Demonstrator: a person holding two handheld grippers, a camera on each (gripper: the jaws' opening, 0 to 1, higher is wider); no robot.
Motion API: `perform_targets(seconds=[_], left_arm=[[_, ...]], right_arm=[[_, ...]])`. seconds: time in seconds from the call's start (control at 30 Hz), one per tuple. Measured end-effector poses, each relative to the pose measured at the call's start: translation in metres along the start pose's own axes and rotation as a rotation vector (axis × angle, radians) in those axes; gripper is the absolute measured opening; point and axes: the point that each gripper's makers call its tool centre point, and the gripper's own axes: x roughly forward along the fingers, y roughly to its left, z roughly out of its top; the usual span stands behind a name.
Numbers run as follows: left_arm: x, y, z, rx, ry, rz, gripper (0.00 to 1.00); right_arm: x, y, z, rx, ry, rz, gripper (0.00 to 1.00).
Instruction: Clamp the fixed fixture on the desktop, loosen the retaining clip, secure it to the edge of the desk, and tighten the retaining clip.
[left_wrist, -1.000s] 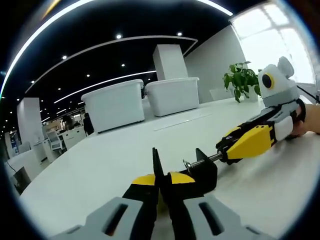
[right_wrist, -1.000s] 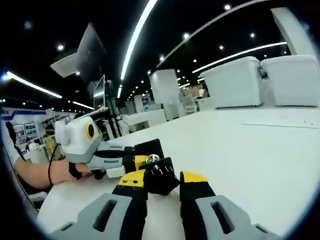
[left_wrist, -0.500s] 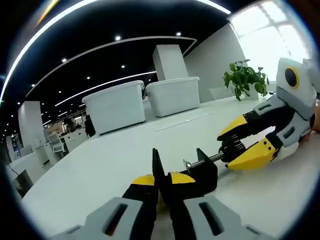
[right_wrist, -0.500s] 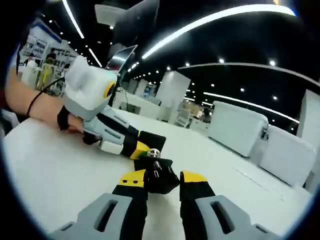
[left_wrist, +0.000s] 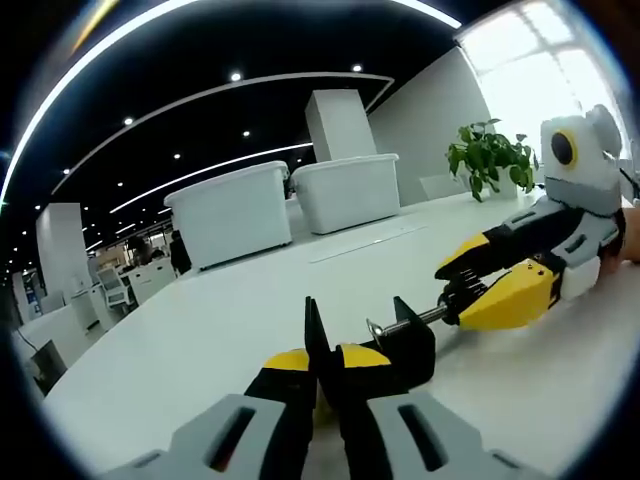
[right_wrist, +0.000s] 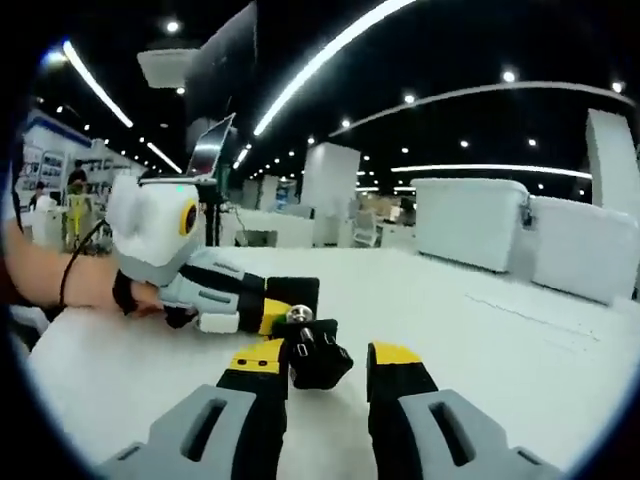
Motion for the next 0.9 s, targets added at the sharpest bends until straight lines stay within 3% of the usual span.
perform_targets(seconds=[0.1, 0.37, 0.47, 0.63, 0.83, 0.9], left_arm=[[0.0, 0.0, 0.0, 0.002, 0.001, 0.001, 0.08], [0.0, 0.0, 0.0, 0.005, -0.001, 0.0, 0.08], [0.0, 0.001, 0.001, 0.007, -0.003, 0.001, 0.1], [0.0, 0.001, 0.001, 0.008, -0.004, 0.0, 0.1], [0.0, 0.0, 0.001, 0.013, -0.007, 0.0, 0.1], [0.0, 0.0, 0.001, 0.016, -0.009, -0.002, 0.1]], right_arm=[[0.0, -0.006, -0.008, 0.168, 0.052, 0.0, 0.34], [0.004, 0.002, -0.014, 0.144, 0.077, 0.019, 0.32], [0.004, 0.009, -0.017, 0.077, 0.087, 0.037, 0.24], [0.003, 0.01, -0.018, -0.005, 0.085, 0.036, 0.23], [0.005, 0.009, -0.016, -0.201, 0.071, -0.002, 0.23], [0.009, -0.002, -0.014, -0.271, 0.074, -0.024, 0.23]])
